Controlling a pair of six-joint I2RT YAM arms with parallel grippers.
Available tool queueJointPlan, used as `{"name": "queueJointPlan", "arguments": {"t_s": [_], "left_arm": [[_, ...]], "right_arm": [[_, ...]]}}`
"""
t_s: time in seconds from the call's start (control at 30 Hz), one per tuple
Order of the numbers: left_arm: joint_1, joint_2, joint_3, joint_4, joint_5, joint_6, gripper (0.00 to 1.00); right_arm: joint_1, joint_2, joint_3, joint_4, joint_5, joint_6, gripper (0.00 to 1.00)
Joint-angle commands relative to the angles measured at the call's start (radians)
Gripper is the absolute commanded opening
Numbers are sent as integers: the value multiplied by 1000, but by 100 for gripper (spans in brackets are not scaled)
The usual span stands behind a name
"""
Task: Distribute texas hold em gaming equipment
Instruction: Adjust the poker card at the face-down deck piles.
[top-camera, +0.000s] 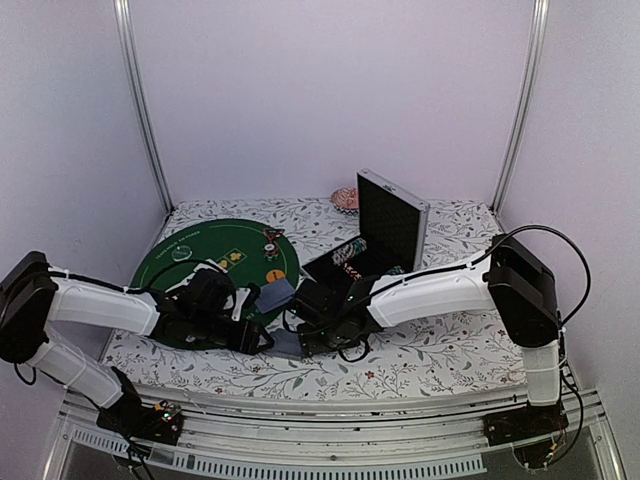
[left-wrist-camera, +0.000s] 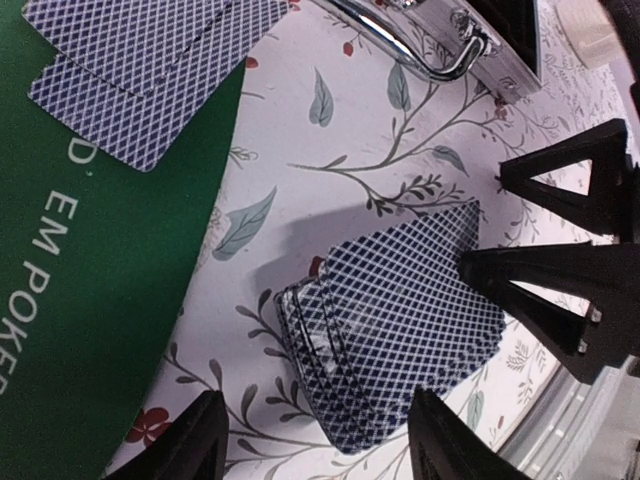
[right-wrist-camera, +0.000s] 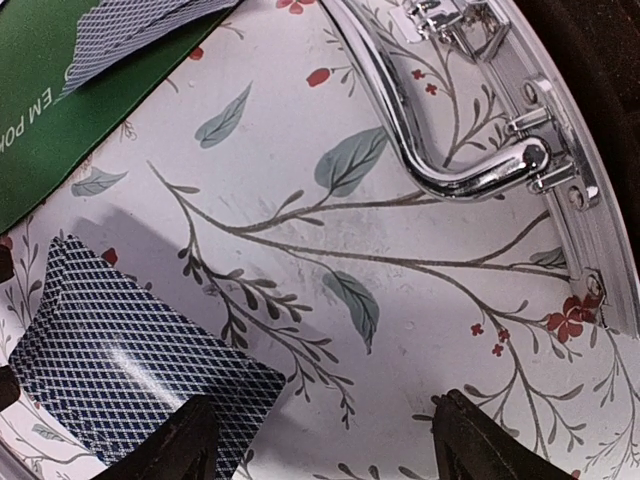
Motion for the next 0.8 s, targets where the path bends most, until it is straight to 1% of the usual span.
{"name": "queueJointPlan", "arguments": {"t_s": [0.0, 0.13, 0.27, 0.43, 0.57, 0.77], "left_arm": [[-18, 9, -21, 30, -10, -2, 64], [-22, 14, -21, 30, -7, 3, 64], [-23, 22, -20, 30, -9, 12, 63], [-25, 34, -15, 35, -6, 16, 63], [-25, 45, -13, 40, -3, 18, 63], [-28, 61, -14, 47, 1, 20, 63]], "right_arm": [[16, -5, -28, -70, 5, -8, 75], [19, -24, -7, -74, -5, -25, 75], [19, -87, -47, -32, -27, -21, 74], [17, -141, -71, 21, -68, -26, 65], [-3, -150, -99, 78, -131, -32, 56], [-65, -166, -187, 228, -265, -10, 47]]}}
